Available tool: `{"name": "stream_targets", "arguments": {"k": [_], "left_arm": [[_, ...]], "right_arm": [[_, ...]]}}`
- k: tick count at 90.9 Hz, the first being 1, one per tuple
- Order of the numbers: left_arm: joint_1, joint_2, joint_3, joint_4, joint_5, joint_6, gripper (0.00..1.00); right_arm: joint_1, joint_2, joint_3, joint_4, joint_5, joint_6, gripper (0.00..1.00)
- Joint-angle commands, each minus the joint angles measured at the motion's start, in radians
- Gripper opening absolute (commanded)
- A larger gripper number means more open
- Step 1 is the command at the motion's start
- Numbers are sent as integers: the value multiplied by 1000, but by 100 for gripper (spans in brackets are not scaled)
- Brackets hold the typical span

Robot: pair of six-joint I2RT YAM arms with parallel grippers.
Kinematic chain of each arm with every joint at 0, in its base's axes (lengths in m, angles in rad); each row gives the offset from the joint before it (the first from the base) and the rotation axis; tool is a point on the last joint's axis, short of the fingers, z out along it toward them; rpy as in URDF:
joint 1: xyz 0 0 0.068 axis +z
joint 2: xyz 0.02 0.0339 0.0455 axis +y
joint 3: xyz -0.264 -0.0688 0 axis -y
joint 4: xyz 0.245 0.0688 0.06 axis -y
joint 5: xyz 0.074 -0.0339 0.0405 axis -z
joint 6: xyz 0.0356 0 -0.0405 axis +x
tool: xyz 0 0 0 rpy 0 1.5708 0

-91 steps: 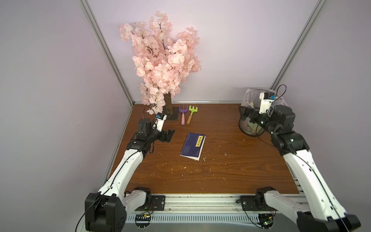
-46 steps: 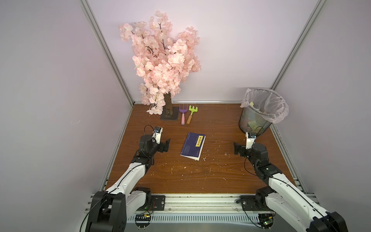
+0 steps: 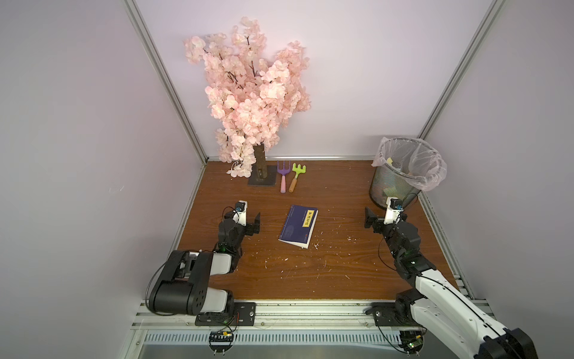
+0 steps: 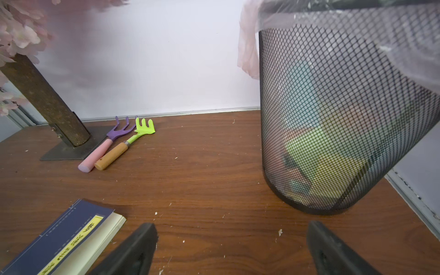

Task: Peel off the used sticky note
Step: Reset both arms

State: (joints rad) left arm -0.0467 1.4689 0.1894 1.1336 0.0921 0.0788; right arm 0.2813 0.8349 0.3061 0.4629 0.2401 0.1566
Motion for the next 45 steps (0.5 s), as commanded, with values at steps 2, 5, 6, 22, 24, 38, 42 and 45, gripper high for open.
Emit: {"name": "stream_targets", "arguments": {"k": [2, 5, 6, 22, 24, 38, 42, 45], "left_arm": [[25, 67, -39, 260, -29, -38, 99], [28, 42, -20, 184, -29, -35, 99], [28, 39, -18, 179, -30, -36, 99], [27, 57, 16, 142, -112, -75, 99], [27, 57, 17, 141, -116, -76, 99], [27, 56, 17, 138, -117, -75, 99], [28, 57, 18, 138, -117, -76, 99], [27, 57, 17, 138, -118, -75, 99]], "right_arm": [[-8, 90, 10, 148, -32, -89, 100], [-19, 131, 30, 147, -51, -107, 99], [-23, 151, 37, 148, -56, -112, 99], [-80, 350, 24, 344, -63, -232, 99], [-88, 365, 9, 389, -62, -242, 99], [-138, 440, -93, 614, -86, -279, 99], [-159, 465, -111, 654, -112, -263, 99], [-176, 489, -127, 700, -131, -249, 99]]}}
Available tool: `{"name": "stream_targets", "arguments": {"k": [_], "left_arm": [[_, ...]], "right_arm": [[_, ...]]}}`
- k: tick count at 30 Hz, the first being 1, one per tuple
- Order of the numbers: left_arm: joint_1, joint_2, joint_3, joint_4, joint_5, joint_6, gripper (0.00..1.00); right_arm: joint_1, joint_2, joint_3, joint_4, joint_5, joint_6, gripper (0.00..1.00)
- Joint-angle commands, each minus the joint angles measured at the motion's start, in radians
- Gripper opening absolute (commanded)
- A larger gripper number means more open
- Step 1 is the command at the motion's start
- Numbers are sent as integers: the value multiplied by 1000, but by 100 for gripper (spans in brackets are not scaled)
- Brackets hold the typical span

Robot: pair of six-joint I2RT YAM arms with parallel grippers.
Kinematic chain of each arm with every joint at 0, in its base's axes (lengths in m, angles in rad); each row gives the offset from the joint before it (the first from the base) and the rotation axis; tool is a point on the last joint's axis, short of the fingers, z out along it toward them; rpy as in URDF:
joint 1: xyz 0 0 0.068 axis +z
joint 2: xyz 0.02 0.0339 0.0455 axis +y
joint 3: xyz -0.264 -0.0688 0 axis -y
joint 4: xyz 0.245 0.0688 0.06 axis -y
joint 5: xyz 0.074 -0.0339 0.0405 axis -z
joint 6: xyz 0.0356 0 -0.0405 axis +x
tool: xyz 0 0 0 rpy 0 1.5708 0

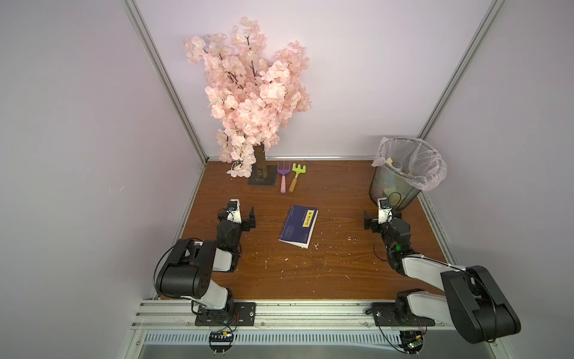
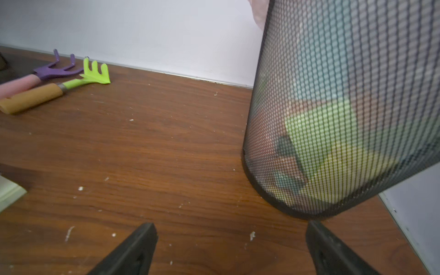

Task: Peel off the used sticky note
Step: Reset both arms

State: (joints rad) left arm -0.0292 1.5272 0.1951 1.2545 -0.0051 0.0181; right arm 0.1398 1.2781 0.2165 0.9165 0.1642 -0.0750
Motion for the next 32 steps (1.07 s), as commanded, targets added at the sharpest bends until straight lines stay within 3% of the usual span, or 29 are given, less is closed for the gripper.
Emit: {"name": "stream_targets", "arguments": {"k": [1, 5, 10, 12, 14, 17, 32], "left_arm": [[10, -2, 12, 17, -21, -15, 99], [10, -2, 12, 17, -20, -15, 99], [10, -2, 12, 17, -21, -15, 99], [9, -2, 12, 17, -20, -14, 99], [9, -2, 11, 17, -21, -14, 99], [10, -2, 12, 17, -21, -15, 99], [10, -4, 11, 16, -20, -13, 99]], "right_arm": [[-39, 54, -43, 266, -57, -12, 99], [-62, 88, -43, 303, -89, 17, 99], [-80, 273, -47, 513, -175, 16, 99], [-82, 237, 3, 351, -176, 9, 99], [-94, 270, -1, 423, -139, 53, 99], [-100, 249, 14, 350, -135, 52, 99], [-100, 262, 3, 394, -132, 58, 99]]}}
